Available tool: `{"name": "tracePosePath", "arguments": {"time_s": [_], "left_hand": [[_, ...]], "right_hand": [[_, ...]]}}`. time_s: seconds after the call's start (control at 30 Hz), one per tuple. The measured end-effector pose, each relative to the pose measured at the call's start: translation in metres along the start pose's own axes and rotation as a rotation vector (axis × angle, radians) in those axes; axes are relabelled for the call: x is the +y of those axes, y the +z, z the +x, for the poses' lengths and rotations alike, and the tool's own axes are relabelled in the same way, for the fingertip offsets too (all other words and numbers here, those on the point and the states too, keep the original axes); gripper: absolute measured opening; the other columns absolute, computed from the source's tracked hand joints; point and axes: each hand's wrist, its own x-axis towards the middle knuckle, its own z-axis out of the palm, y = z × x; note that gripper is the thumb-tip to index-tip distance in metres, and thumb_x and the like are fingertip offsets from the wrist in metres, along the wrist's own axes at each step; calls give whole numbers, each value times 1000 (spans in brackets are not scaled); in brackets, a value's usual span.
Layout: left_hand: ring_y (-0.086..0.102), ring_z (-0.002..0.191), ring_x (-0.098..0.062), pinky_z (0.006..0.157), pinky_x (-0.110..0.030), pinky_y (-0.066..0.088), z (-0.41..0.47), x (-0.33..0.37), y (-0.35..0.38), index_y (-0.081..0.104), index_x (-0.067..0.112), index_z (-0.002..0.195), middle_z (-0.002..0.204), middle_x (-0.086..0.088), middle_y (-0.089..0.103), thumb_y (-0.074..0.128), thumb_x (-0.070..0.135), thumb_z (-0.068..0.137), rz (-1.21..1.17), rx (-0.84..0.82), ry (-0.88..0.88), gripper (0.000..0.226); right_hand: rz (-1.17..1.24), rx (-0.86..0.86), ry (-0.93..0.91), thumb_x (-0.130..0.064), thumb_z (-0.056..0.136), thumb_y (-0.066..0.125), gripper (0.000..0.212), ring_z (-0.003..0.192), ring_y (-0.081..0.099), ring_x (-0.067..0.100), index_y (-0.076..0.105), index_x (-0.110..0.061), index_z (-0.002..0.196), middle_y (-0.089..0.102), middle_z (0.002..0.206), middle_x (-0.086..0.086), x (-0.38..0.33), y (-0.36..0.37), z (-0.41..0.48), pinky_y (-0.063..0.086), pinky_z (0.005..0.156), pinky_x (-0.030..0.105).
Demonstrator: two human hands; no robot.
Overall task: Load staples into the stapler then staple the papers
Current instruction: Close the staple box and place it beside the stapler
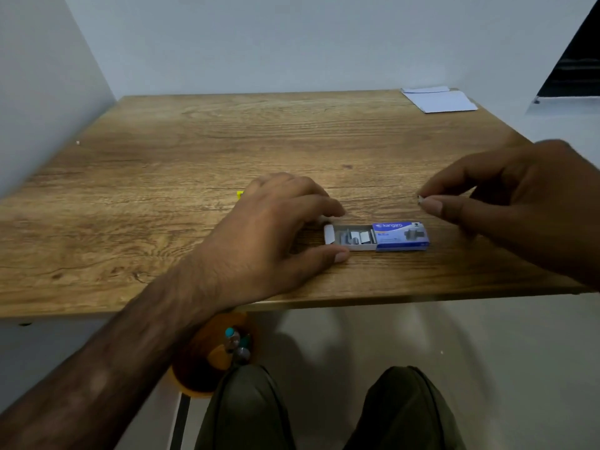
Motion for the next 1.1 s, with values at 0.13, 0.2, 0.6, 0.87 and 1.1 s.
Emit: {"name": "tracePosePath", "arguments": {"time_s": [0.13,0.2,0.6,0.87,1.1], "left_hand": [[57,116,-10,107,-45,39,-2,1,-1,65,25,127,116,10,66,66,54,87,-9,4,-15,50],[56,117,-10,108,-47,38,-2,2,-1,64,25,128,117,12,66,63,56,86,-5,-9,-23,51],[58,112,-6,112,-50,34,-3,-2,0,49,28,136,112,16,66,74,44,85,-112,7,-54,59],[60,109,-6,111,-51,34,-3,-2,1,46,25,138,109,15,66,76,39,83,-164,22,-48,65],[61,109,-10,109,-54,39,-2,-1,-1,46,23,140,108,13,67,79,35,82,-201,8,-56,68]], "right_hand": [[107,-60,-98,-35,88,66,21,47,65,1,74,-37,107,71,76,-27,-17,16,13,45,48,7],[113,-113,-108,-28,91,66,15,42,60,-3,76,-33,101,68,63,-31,-20,23,17,41,44,4],[-317,-233,-117,-59,79,44,44,73,50,1,73,-44,109,57,88,-18,-42,44,27,38,61,30],[-520,-293,-132,-62,80,34,51,77,48,10,69,-49,113,58,101,-15,-58,46,24,35,60,30],[-617,-329,-117,-62,78,30,56,81,49,11,63,-51,121,59,111,-14,-60,49,24,38,64,30]]}}
